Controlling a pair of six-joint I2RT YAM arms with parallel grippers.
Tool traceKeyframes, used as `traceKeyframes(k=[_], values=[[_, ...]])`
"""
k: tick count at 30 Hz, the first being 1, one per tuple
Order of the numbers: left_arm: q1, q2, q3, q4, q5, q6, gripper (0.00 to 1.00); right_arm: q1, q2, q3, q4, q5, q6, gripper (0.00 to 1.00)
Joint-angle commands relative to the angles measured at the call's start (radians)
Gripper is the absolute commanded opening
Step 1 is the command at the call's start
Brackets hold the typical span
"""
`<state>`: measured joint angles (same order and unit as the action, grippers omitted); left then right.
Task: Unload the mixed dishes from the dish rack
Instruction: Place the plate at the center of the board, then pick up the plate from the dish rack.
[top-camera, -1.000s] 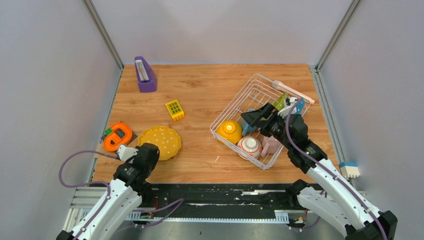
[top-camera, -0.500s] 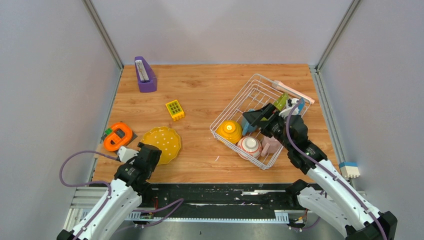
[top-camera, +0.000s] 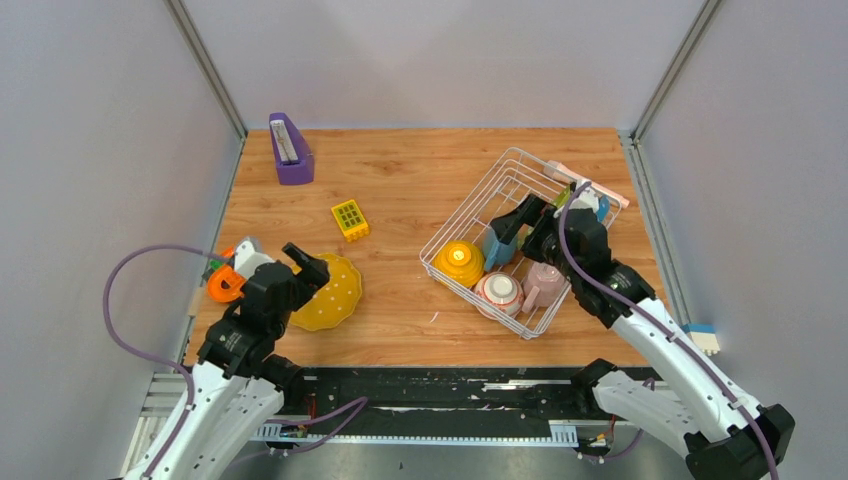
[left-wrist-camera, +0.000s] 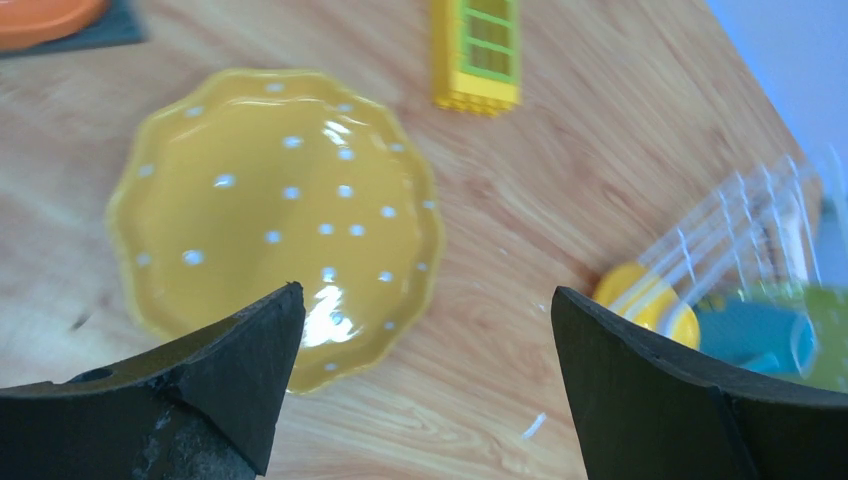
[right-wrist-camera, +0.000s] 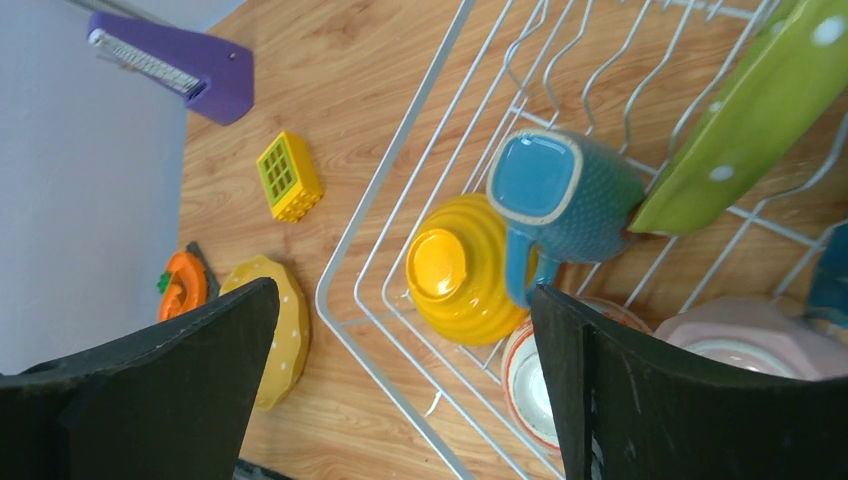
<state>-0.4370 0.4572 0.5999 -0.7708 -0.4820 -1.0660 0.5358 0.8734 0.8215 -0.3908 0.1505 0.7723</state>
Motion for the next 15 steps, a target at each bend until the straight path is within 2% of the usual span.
traceKeyframes(k=[1,5,9,15], values=[[0.003,0.065,0.063,0.252,0.332,0.355,1.00,-0.001,0.056,0.142,-0.143,0.165,-0.096,1.00],[0.003,0.164,0.099,0.297,0.466,0.434,1.00,-0.028,0.152,0.253,-0.268,0.291,-0.108,1.00],[0.003,0.222,0.099,0.311,0.476,0.438,1.00,-0.079,0.226,0.330,-0.297,0.319,-0.124,0.99],[0.003,0.228,0.076,0.322,0.464,0.443,1.00,-0.130,0.331,0.396,-0.344,0.370,-0.105,0.96]])
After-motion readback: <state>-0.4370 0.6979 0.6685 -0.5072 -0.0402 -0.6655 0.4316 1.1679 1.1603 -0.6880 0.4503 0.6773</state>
